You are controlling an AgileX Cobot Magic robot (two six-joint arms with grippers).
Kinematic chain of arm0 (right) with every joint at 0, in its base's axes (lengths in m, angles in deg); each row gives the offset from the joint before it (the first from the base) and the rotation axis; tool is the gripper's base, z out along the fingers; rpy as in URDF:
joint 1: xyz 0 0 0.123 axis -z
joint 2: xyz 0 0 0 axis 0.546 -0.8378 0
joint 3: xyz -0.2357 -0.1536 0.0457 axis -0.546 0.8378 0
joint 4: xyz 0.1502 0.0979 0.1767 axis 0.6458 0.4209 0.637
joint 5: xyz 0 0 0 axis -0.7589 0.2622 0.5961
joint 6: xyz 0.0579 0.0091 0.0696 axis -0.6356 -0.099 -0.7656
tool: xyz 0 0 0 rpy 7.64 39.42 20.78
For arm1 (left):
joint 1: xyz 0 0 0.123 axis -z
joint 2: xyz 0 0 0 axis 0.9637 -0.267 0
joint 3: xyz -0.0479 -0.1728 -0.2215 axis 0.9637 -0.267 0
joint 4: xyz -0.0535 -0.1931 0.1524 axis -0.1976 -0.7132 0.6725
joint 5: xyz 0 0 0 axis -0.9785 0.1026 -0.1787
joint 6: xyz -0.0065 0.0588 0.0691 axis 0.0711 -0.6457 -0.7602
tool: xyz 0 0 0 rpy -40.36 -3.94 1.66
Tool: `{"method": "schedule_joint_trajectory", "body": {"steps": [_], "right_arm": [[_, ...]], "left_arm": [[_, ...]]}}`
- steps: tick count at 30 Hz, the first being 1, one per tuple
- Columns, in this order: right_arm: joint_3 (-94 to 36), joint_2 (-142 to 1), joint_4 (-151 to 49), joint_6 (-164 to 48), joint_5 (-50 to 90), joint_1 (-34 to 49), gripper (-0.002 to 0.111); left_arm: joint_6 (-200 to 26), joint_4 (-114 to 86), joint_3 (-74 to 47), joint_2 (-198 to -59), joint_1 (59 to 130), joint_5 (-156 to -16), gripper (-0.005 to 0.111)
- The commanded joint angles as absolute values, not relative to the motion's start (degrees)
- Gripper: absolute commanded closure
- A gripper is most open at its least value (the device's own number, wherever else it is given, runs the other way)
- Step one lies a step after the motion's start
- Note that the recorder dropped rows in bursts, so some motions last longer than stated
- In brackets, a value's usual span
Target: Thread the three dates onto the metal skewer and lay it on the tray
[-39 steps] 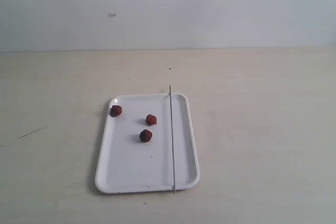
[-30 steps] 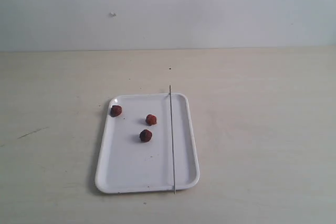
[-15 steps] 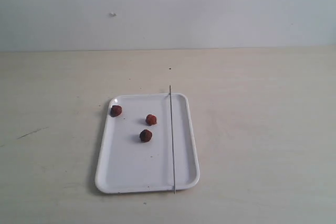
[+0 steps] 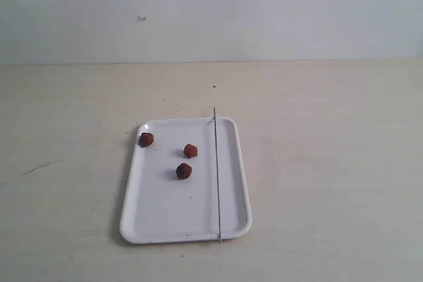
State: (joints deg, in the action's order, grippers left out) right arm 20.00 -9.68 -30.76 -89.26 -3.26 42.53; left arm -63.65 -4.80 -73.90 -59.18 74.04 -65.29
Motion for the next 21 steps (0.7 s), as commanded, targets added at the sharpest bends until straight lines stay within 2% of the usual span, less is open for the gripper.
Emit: {"method": "schedule_joint_trajectory", "body": {"steps": [1, 2, 5, 6, 8, 10, 14, 18, 21], "right_arm": [[-4.1, -31.3, -46.9, -85.1, 36.8, 42.8, 0.108], [-11.8, -40.1, -47.8, -75.1, 50.0, 42.8, 0.108], [-22.6, -55.6, -46.3, -60.9, 68.3, 42.8, 0.108], [-27.2, -63.4, -43.0, -58.7, 78.6, 42.8, 0.108], [-31.0, -74.2, -34.8, -54.1, 89.9, 41.4, 0.108], [-30.1, -78.9, -27.9, -51.6, 89.9, 35.7, 0.108], [-28.9, -83.6, -29.1, -66.7, 76.4, 18.8, 0.108], [-29.1, -87.6, -30.0, -73.1, 70.8, 9.4, 0.108], [-30.3, -91.3, -34.5, -78.0, 69.7, 5.4, 0.108]], "left_arm": [[-63.3, -4.5, -73.9, -58.8, 73.9, -65.5, 0.107], [-63.3, -4.5, -73.9, -58.8, 73.9, -65.5, 0.107], [-63.3, -4.5, -73.9, -58.8, 73.9, -65.5, 0.107], [-63.3, -4.5, -73.9, -58.8, 73.9, -65.5, 0.107], [-63.3, -4.5, -73.9, -58.8, 73.9, -65.5, 0.107], [-63.3, -4.5, -73.9, -58.8, 73.9, -65.5, 0.107], [-63.3, -4.5, -73.9, -58.8, 73.9, -65.5, 0.107], [-63.3, -4.5, -73.9, -58.8, 73.9, -65.5, 0.107], [-63.3, -4.5, -73.9, -58.8, 73.9, -65.5, 0.107]]}}
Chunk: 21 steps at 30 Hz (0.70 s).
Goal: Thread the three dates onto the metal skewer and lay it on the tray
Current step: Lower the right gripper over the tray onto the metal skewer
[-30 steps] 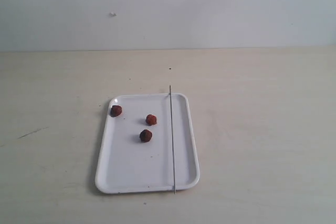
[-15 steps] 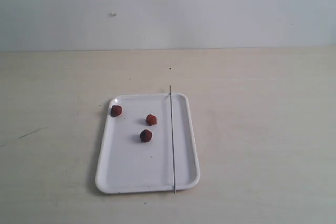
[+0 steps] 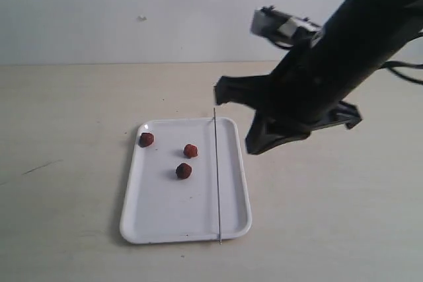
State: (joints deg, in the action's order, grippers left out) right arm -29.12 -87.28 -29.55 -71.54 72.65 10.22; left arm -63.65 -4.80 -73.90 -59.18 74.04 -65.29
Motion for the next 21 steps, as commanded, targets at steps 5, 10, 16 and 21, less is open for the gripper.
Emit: {"method": "schedule_joint_trajectory", "body": {"steps": [5, 10, 16, 21], "right_arm": [[-36.9, -101.5, -37.3, -81.5, 70.7, 0.5, 0.108], [-41.0, -106.9, -44.0, -87.8, 71.1, -2.2, 0.108], [-42.4, -110.5, -54.3, -96.4, 71.0, -4.5, 0.108], [-42.4, -112.1, -54.0, -96.3, 70.9, -4.5, 0.094]], "left_arm": [[-63.3, -4.5, -73.9, -58.8, 73.9, -65.5, 0.107], [-63.3, -4.5, -73.9, -58.8, 73.9, -65.5, 0.107], [-63.3, -4.5, -73.9, -58.8, 73.9, -65.5, 0.107], [-63.3, -4.5, -73.9, -58.8, 73.9, -65.5, 0.107]]}}
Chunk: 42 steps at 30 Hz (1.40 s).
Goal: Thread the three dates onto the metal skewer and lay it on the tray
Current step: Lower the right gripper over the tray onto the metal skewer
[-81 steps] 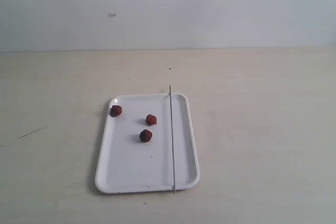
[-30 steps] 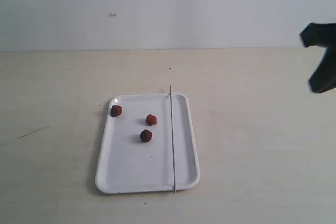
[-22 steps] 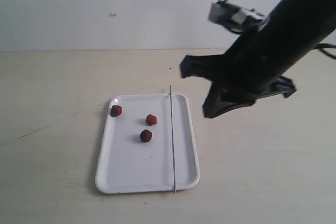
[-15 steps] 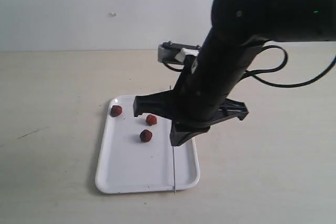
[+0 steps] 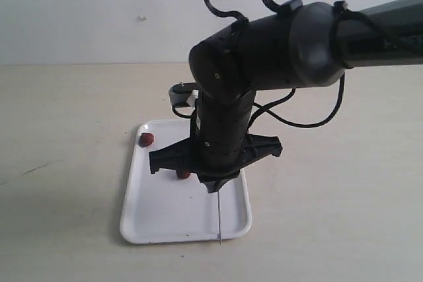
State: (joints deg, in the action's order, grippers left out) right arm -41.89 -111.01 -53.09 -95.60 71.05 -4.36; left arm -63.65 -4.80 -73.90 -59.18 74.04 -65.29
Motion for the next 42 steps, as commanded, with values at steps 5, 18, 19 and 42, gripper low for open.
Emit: {"method": "schedule_joint_trajectory", "body": {"steps": [5, 18, 19, 42], "right_arm": [[-42.4, -113.7, -54.2, -96.3, 70.6, -4.5, 0.068], [-42.4, -118.0, -56.8, -96.9, 67.5, -4.5, 0.062], [-42.4, -118.3, -56.8, -97.5, 67.3, -4.5, 0.062], [-42.1, -119.5, -56.6, -100.6, 67.0, -4.5, 0.063]], "left_arm": [[-63.4, -4.4, -73.9, -58.8, 73.9, -65.5, 0.107], [-63.4, -4.4, -73.9, -58.8, 73.9, -65.5, 0.107], [-63.4, -4.4, -73.9, -58.8, 73.9, -65.5, 0.107], [-63.4, -4.4, -73.9, -58.8, 73.9, -65.5, 0.107]]}}
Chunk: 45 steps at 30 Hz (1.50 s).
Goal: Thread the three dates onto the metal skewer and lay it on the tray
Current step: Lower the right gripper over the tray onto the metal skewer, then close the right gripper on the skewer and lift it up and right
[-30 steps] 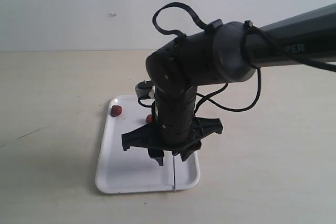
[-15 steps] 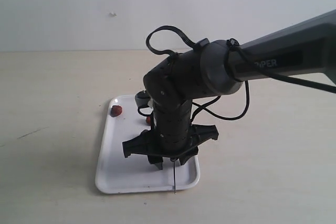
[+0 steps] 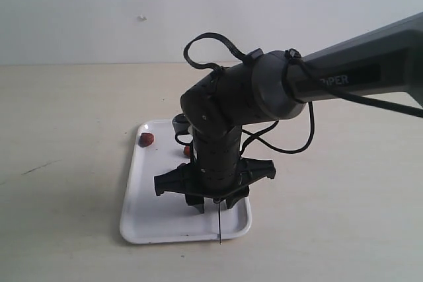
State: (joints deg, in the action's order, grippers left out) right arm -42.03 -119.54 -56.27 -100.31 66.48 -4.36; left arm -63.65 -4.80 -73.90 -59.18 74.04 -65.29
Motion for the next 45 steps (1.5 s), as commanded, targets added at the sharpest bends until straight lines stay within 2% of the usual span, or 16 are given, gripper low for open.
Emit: {"method": "schedule_joint_trajectory", "body": {"steps": [1, 4, 17, 25, 34, 45], "right_arm": [[-42.1, -119.5, -56.6, -100.6, 67.2, -4.5, 0.064], [-42.1, -119.5, -56.2, -100.6, 67.7, -4.5, 0.070], [-42.1, -119.5, -55.5, -101.8, 67.8, -4.5, 0.108], [-42.1, -117.5, -55.8, -103.6, 68.1, -4.5, 0.108], [-42.1, -102.3, -62.3, -104.7, 73.3, -4.5, 0.108], [-42.1, -81.5, -63.4, -76.7, 83.3, -4.5, 0.108]], "left_arm": [[-63.4, -4.4, -73.9, -58.8, 73.9, -65.5, 0.107], [-63.4, -4.4, -73.9, -58.8, 73.9, -65.5, 0.107], [-63.4, -4.4, -73.9, -58.8, 73.9, -65.5, 0.107], [-63.4, -4.4, -73.9, -58.8, 73.9, -65.5, 0.107], [-63.4, -4.4, -73.9, -58.8, 73.9, -65.5, 0.107], [-63.4, -4.4, -73.9, -58.8, 73.9, -65.5, 0.107]]}}
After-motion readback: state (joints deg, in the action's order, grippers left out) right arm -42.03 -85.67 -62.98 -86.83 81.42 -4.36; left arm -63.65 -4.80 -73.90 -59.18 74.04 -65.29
